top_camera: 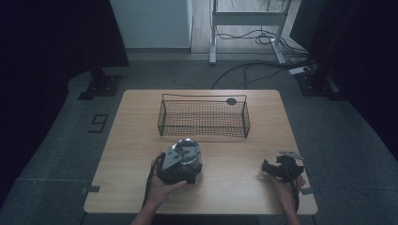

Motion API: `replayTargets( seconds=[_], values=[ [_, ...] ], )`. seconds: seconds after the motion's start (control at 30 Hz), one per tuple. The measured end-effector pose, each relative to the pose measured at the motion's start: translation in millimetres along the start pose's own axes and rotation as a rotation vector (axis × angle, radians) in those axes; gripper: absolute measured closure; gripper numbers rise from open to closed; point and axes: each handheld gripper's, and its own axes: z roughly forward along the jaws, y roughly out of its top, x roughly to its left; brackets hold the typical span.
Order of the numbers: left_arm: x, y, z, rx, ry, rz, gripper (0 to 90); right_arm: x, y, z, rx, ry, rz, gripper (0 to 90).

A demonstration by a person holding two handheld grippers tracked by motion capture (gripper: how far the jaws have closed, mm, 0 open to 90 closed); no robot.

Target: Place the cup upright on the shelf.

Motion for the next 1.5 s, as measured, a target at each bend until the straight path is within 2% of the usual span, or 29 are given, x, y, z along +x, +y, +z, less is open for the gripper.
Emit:
replayTargets(
  seconds=[0.37, 0.6, 0.73, 1.5],
  values=[
    [19.4, 12.0, -6.0, -0.019, 0.042, -0.01, 4.1, -0.1, 0.0, -0.1, -0.001, -0.001, 0.001, 1.4],
    [31.7, 25.9, -9.3, -0.037, 0.071, -0.011, 4.1, -0.1, 0.0, -0.1, -0.001, -0.001, 0.002, 1.5],
    [34.6, 32.2, -10.8, -0.04, 0.088, 0.006, 4.1, -0.2, 0.0, -0.1, -0.001, -0.002, 0.002, 1.5],
    [45.2, 56.9, 1.5, -0.066, 0.105, -0.024, 4.1, -0.3, 0.0, -0.1, -0.002, -0.002, 0.003, 1.9]
  ],
)
